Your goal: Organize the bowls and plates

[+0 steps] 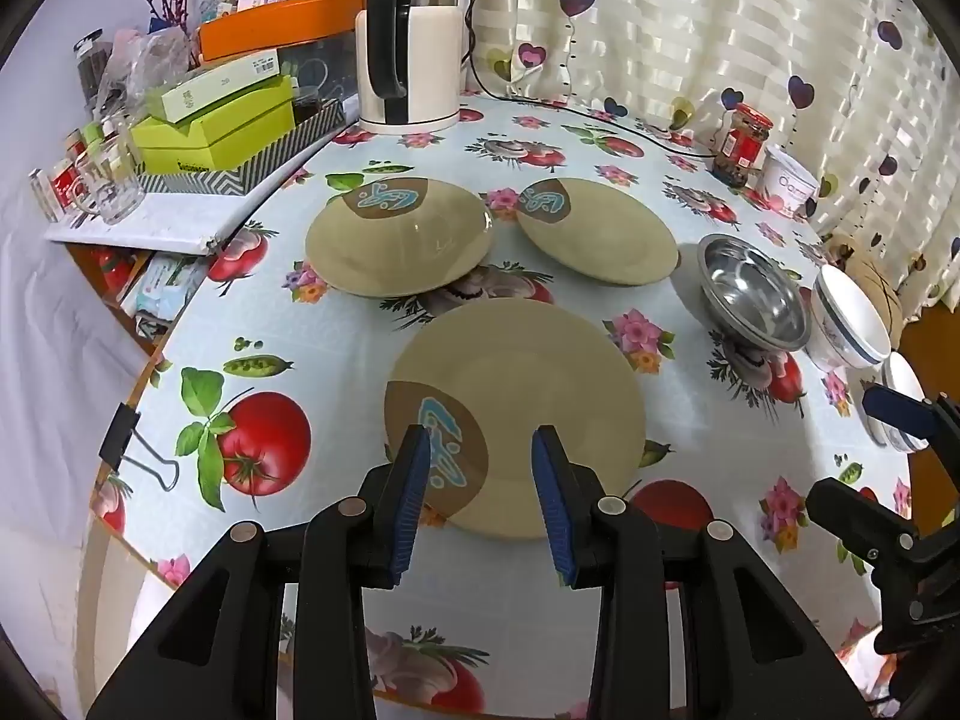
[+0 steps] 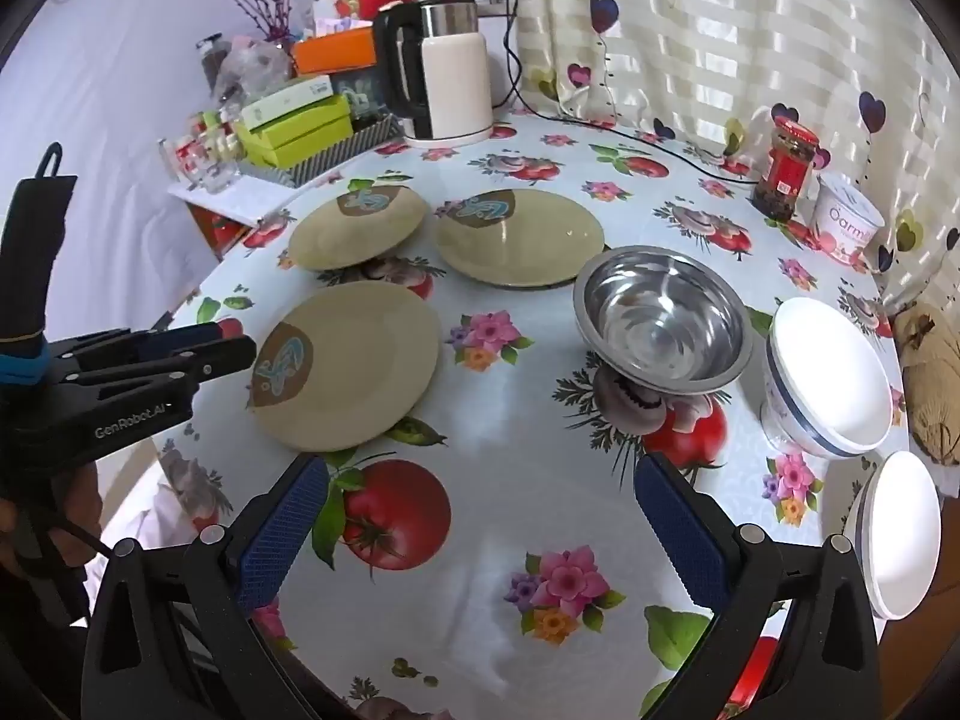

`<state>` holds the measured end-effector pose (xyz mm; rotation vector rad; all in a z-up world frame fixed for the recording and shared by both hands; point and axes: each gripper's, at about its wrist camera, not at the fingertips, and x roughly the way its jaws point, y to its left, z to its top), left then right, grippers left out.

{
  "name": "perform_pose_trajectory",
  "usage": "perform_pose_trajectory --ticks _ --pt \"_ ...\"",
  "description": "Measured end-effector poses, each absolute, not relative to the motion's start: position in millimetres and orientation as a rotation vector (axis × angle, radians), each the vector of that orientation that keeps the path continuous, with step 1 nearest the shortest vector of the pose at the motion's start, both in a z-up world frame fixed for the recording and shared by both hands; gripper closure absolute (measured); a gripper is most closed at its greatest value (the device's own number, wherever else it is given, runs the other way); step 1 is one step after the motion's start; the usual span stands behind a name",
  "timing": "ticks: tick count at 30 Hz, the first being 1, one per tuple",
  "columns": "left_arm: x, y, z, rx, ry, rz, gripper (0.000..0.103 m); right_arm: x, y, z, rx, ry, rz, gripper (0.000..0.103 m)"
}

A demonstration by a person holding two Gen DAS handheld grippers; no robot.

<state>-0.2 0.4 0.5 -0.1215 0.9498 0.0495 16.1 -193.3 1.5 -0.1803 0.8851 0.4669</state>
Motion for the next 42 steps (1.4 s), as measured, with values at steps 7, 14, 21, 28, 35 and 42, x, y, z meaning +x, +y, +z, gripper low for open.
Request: perform_pose_trajectory --ticks 7,14,21,28,35,42 --pt "0.1 0.2 2.2 -0.119 0.955 0.051 0.066 15.5 -188.7 -1.2 -0.175 0.893 0.451 0.0" --pt "-0.9 -2.5 2.2 -0.103 0.95 0.053 0.066 15.7 -190.8 8.0 -0.167 0.887 0.465 0.0" --pt "-1.6 -1.3 -1.1 -0.118 0.958 0.054 0.066 16.2 -192.1 4.5 -0.164 0.891 0.469 0.0" --pt "-1.2 -1.6 -1.0 -0.113 0.957 0.063 0.066 15.8 -191.1 4.3 -0.162 0.892 0.468 0.0" --pt "-2.5 -1.0 0.4 -0.117 0.949 0.062 0.066 16.2 -191.5 3.9 -0.162 0.891 0.468 0.0" --pt "-3.1 1.3 -0.8 -0.134 0.95 0.056 0.066 16.4 -191.5 4.4 -0.163 0.891 0.468 0.0"
